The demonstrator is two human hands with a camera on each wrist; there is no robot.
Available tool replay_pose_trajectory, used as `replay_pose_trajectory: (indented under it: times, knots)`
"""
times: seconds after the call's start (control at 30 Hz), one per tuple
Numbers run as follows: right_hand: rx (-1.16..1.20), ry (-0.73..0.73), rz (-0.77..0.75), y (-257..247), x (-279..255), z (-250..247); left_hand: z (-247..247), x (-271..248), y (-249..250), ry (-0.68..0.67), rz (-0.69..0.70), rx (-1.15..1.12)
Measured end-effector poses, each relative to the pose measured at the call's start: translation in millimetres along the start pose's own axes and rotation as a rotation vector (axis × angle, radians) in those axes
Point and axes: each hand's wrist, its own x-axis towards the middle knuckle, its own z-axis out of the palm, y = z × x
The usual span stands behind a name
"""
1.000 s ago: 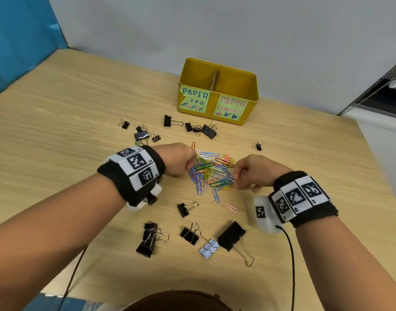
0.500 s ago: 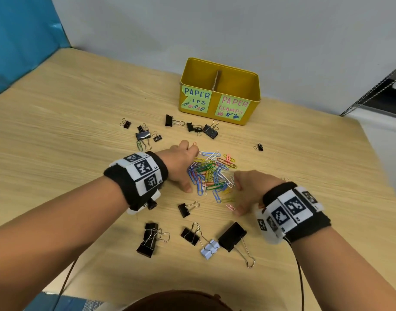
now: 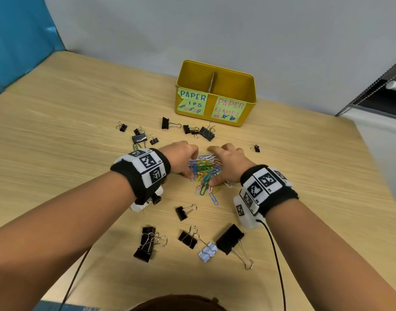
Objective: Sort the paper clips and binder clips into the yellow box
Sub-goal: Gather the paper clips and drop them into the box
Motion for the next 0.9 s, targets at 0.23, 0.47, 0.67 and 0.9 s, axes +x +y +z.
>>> replay_pose_trajectory:
  times: [0.23,0.47,0.67,0.9]
  knots:
    - [0.191,0.088,-0.06,3,11,4,-4,5,-4,-0.022,-0.017,-0.1]
    - [0.618,0.038,0.029,26,18,-1,-10,6,-19,0.04,-0.005,-0.354]
    - [0.869,0.092,-0.059,24,18,-46,-46,6,-28,0.085,0.081,-0.709]
    - [1.191,0.3,-0.152,-20,60,-142,-122,40,-25,0.608,0.022,-0.879]
